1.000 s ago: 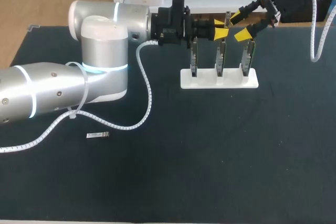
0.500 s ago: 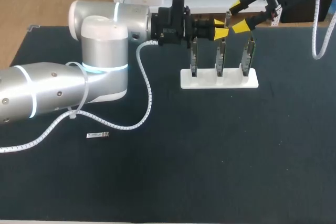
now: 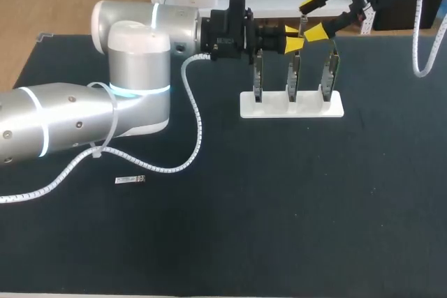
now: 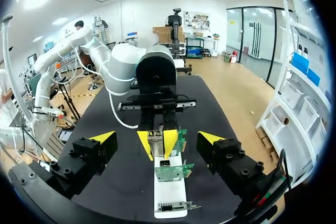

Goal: Pick up the optical module with the left hand, and insert it into the network port with the right hand.

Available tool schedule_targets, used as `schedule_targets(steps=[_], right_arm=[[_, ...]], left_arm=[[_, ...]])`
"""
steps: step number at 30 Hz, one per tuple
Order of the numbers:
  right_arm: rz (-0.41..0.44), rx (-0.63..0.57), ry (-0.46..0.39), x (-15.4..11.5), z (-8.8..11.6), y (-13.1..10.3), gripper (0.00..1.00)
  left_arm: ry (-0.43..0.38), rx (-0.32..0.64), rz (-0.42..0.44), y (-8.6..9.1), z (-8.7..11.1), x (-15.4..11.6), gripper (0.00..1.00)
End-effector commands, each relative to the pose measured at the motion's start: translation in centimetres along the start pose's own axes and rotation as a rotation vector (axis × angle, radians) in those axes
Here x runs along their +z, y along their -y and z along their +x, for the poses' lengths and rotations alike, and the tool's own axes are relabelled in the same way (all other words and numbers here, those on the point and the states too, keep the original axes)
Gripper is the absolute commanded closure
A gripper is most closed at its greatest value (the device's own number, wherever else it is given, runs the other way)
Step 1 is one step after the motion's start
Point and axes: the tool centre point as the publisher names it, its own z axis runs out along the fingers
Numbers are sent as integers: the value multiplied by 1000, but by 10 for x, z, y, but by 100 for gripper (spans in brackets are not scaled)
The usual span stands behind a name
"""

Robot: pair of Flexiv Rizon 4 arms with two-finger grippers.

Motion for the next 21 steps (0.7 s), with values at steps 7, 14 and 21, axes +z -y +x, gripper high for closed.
schedule_targets(steps=[7,14,21], right_arm=[[13,-11,-8,4,-6,-7,0],[44,2,-34,4,-9,-7,0],[42,15,-49,3,-6,-9,0]], left_arm=[[-4,-2,6,-2,0,0,100],[-4,-2,6,-2,0,0,100],[-4,-2,6,-2,0,0,100]])
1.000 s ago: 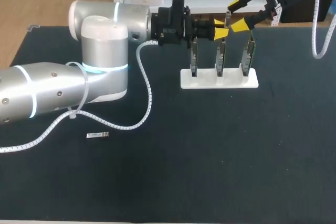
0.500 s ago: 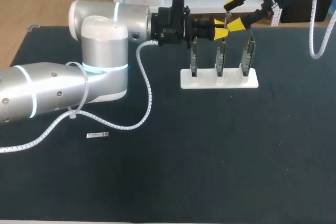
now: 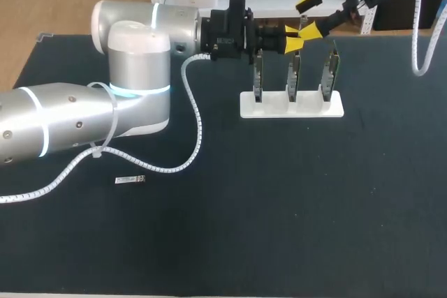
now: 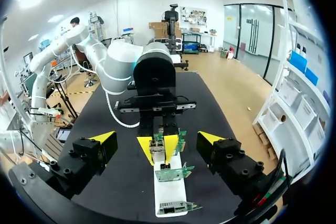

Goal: Pick up the optical module with the left hand, and insert it into the network port with the right hand.

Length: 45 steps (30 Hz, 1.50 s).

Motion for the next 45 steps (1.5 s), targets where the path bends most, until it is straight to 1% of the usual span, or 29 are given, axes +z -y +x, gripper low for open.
schedule_targets(steps=[1,9,24,38,39,40,41,42,45], right_arm=[[9,4,-3,-2,2,-7,0],[-8,1,-10,-3,4,-6,0],[-44,-14,6,-5,1,-5,0],[-41,-16,9,-3,-1,-3,0],[-38,-16,10,-3,-1,-3,38],[-36,-15,11,-2,-1,-3,69],[-36,-15,12,-2,-1,-3,91],[-35,-17,12,-2,-1,-3,100],[-32,-17,13,-2,-1,-3,100]], left_arm=[[-3,-2,6,-2,0,0,100],[-3,-2,6,-2,0,0,100],[-3,-2,6,-2,0,0,100],[-3,-2,6,-2,0,0,100],[-3,-2,6,-2,0,0,100],[-3,-2,6,-2,0,0,100],[-3,-2,6,-2,0,0,100],[-3,-2,6,-2,0,0,100],[-3,-2,6,-2,0,0,100]])
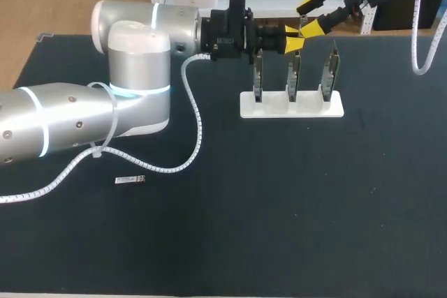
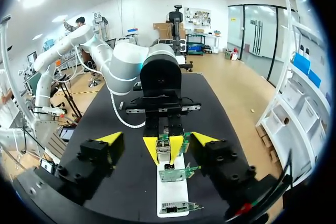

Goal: Pick up the optical module with the left hand, and insert it into the network port with the right hand.

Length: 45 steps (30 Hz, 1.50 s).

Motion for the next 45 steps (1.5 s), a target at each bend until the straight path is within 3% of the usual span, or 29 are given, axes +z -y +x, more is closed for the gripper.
schedule_targets(steps=[1,19,20,21,38,45], right_arm=[[0,-1,2,2,0,1,100],[17,2,5,2,1,3,100],[17,1,6,2,1,3,100],[18,1,6,2,1,3,100],[17,-3,5,4,0,0,100],[37,-1,16,2,0,-1,100]], left_arm=[[-3,-2,6,-2,0,0,100],[-3,-2,6,-2,0,0,100],[-3,-2,6,-2,0,0,63],[-3,-2,6,-2,0,0,0],[-15,5,9,0,0,1,0],[-94,-8,-8,1,6,0,0]])
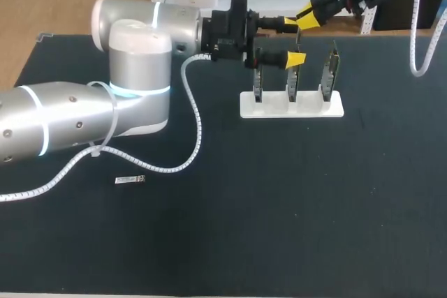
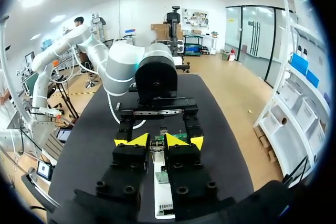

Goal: Pick up the optical module with the left hand, and insert it into the network port with the right hand.

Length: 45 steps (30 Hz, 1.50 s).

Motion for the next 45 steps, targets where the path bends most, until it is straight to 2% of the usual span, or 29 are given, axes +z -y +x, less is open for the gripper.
schedule_targets(steps=[1,13,21,31,33,40,45], right_arm=[[14,-3,5,-1,1,-5,100],[22,1,11,-3,2,-5,100],[23,1,13,-4,3,-4,100],[21,-1,10,-6,4,-3,100],[21,-2,8,-6,4,-1,100],[18,-9,8,-5,2,2,100],[17,-10,10,-5,2,3,100]], left_arm=[[-54,-4,-9,1,-3,0,0],[-176,19,-26,-1,5,-8,0],[-334,39,-42,-2,18,-6,0],[-387,17,-58,-5,27,-12,0],[-363,-21,-58,-7,30,-15,0],[-431,-25,-58,-10,33,-19,0],[-445,-31,-51,-11,35,-17,0]])
